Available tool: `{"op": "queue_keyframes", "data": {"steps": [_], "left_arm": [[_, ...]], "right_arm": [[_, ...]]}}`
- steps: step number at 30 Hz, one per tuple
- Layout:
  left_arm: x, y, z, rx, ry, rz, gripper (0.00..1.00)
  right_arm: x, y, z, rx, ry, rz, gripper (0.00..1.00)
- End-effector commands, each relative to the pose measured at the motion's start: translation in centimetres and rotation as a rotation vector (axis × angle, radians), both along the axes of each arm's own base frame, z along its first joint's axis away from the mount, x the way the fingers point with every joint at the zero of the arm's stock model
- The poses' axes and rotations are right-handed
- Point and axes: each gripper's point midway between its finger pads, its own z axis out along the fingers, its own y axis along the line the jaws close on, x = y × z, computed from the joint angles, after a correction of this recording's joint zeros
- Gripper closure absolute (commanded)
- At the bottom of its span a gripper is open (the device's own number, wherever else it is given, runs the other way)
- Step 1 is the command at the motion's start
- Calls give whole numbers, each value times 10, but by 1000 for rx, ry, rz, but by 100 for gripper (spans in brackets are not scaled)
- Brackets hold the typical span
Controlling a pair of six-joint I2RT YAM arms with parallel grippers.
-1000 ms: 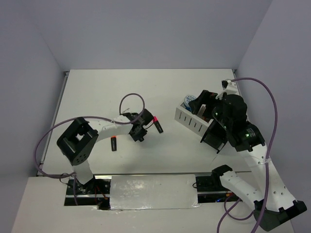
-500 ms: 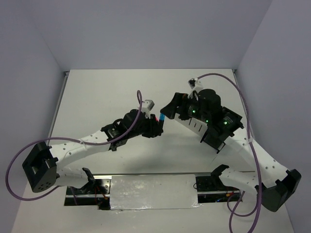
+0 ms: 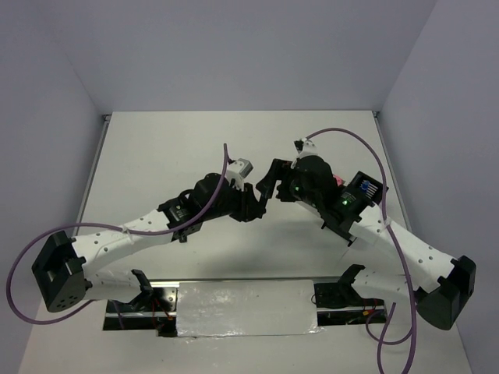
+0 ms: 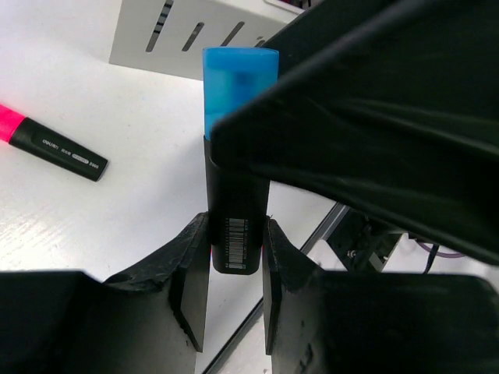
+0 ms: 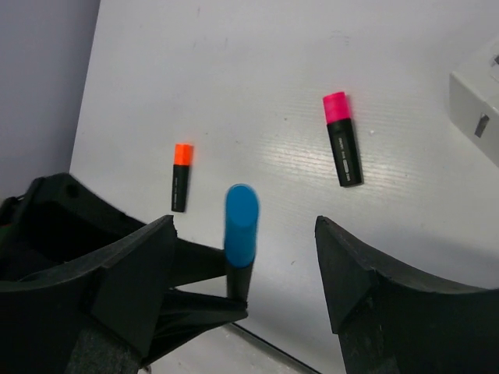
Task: Sort the stationery into containers
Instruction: Place the pen in the storage box.
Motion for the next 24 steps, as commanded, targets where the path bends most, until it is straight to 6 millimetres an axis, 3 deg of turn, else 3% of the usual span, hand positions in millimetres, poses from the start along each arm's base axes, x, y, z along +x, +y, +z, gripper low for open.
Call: {"op": "queue_keyframes", "data": {"steps": [1, 3, 6, 9, 10, 12, 13, 14, 16, 17, 18, 19, 20, 21, 24], "left_arm": [[-1, -6, 43, -95, -96, -33, 100], [-2, -4, 46, -105, -103, -35, 100], [-7, -6, 52, -126, -111, -55, 100], [-12, -9, 54, -140, -118, -100, 97], [-15, -10, 52, -139, -123, -120, 94], [-17, -9, 49, -129, -120, -128, 75], [-15, -7, 48, -116, -118, -111, 58], [-3, 0, 48, -91, -128, -37, 3], [4, 17, 37, -6, -89, 51, 1], [15, 41, 24, 92, -73, 177, 1], [22, 53, 27, 127, -70, 252, 1], [28, 69, 21, 165, -33, 343, 1], [31, 85, 16, 212, -10, 418, 1], [32, 117, 5, 326, 15, 528, 1], [30, 166, -9, 403, 113, 716, 1]], "right_arm": [[7, -5, -8, -8, -2, -64, 22], [5, 0, -14, 8, 15, -51, 26], [-1, 17, -18, 64, 7, 35, 41], [-3, 34, -4, 129, -66, 137, 63], [-8, 44, 7, 167, -99, 203, 95], [-9, 47, 17, 182, -127, 226, 100], [-4, 41, 19, 152, -146, 194, 100], [1, 30, 21, 122, -159, 141, 100], [7, -7, 20, 24, -179, -12, 100], [20, -46, 30, -30, -237, -209, 100], [22, -70, 25, -85, -247, -304, 100], [25, -106, 21, -187, -273, -449, 100], [22, -127, 24, -218, -291, -523, 100], [23, -150, 16, -278, -286, -603, 100], [18, -212, 1, -432, -258, -804, 100]]}}
